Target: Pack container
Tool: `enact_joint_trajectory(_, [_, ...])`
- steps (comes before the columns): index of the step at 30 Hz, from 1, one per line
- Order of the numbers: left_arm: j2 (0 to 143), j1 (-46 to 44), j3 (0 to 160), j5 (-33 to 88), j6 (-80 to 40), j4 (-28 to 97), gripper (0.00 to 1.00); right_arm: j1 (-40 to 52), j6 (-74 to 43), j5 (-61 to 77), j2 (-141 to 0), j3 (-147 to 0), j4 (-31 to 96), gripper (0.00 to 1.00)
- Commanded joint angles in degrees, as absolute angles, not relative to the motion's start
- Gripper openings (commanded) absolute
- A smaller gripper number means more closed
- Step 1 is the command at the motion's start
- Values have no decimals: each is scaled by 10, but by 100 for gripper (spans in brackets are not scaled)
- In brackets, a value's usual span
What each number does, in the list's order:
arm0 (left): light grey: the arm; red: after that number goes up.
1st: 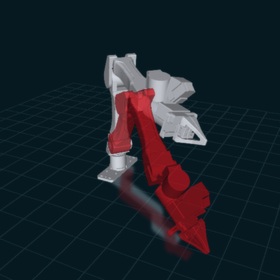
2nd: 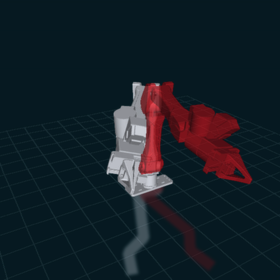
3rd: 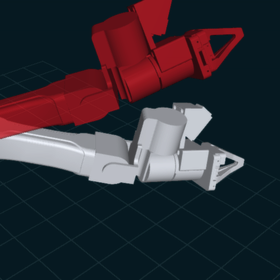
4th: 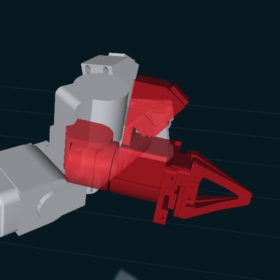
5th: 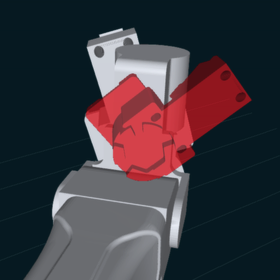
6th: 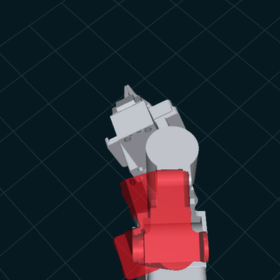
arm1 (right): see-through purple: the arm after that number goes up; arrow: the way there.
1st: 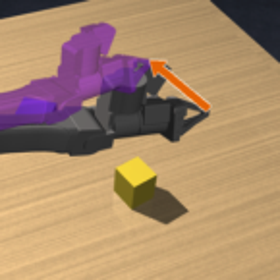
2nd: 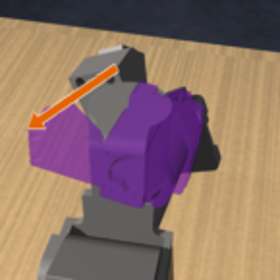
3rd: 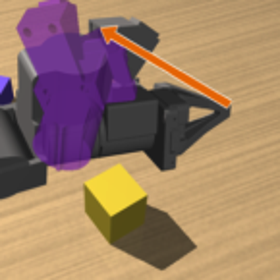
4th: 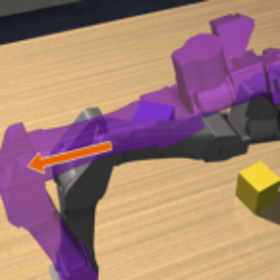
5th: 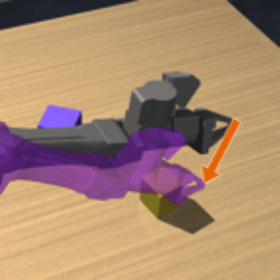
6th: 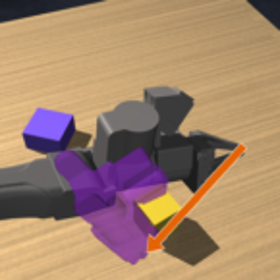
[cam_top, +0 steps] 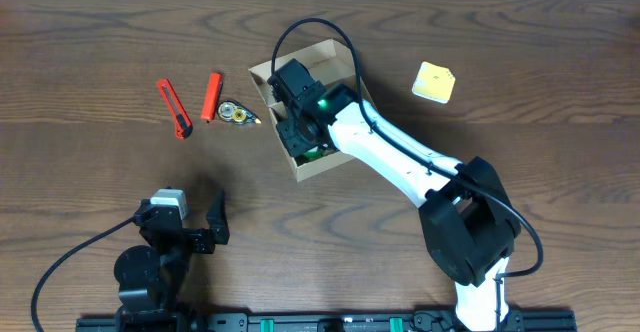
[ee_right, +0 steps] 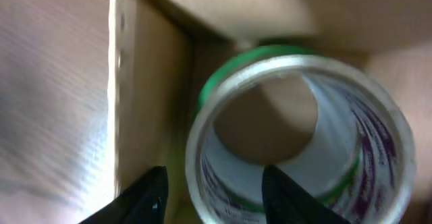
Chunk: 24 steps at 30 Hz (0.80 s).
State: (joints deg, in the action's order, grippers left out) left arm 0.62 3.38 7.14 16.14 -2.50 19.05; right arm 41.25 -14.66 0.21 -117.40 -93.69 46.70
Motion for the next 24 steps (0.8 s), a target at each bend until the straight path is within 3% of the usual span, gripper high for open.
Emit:
enact_joint_trajectory(1, [3, 37, 59, 163, -17, 192, 95, 406, -147, -6, -1139, -992, 488, 49])
enact_joint_trajectory(11, [3, 37, 59, 163, -17, 192, 95, 335, -147, -137, -1060, -1038, 558, 54])
enact_joint_trajectory(17, [3, 37, 59, 163, -17, 192, 95, 258, -144, -84, -1086, -989, 580, 55])
enact_joint_trajectory(24, [3, 37, 59, 163, -17, 192, 96, 240, -104, -36, -1100, -910, 521, 55])
